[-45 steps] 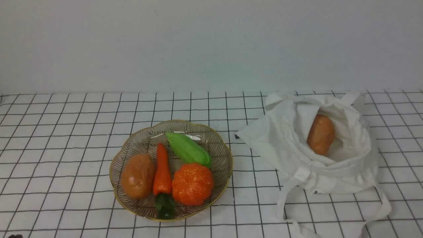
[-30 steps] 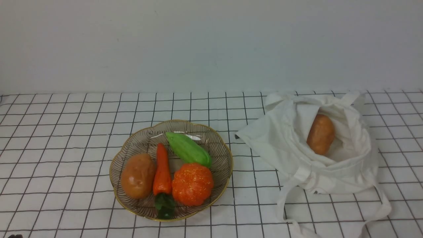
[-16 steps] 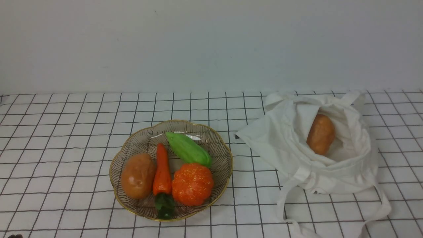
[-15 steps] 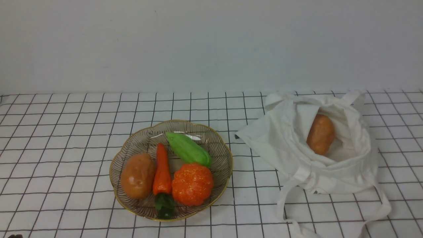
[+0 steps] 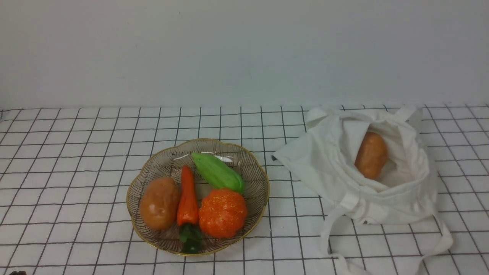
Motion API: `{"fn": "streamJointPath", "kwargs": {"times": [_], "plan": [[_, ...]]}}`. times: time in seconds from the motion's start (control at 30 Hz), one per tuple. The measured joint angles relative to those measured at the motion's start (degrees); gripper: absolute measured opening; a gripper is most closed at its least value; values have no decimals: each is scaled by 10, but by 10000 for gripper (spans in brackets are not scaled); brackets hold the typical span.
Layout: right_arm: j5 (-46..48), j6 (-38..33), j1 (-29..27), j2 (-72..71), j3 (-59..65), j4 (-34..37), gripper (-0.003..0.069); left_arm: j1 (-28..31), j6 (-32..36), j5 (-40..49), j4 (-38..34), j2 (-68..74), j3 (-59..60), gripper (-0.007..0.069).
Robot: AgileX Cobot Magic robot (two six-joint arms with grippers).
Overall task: Take vegetables from bag on white checkered tablecloth place on plate.
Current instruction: 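Reach into the bag and grasp the item inside with the right gripper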
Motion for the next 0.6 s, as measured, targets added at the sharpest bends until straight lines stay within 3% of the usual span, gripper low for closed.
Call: {"fn": "streamJointPath", "kwargs": {"times": [0.2,0.27,0.4,0.6], "plan": [[57,-59,0,6,-66,-14,-14,0,0,0,0,0,0,-8],[128,-120,0,75,-148,-50,-14,0,0,0,0,0,0,-8],[229,-170,0,235,-232,-103,-14,0,0,0,0,0,0,-8],[308,-188,0,496,-338,-170,-10,0,0,0,0,0,0,-8]]}}
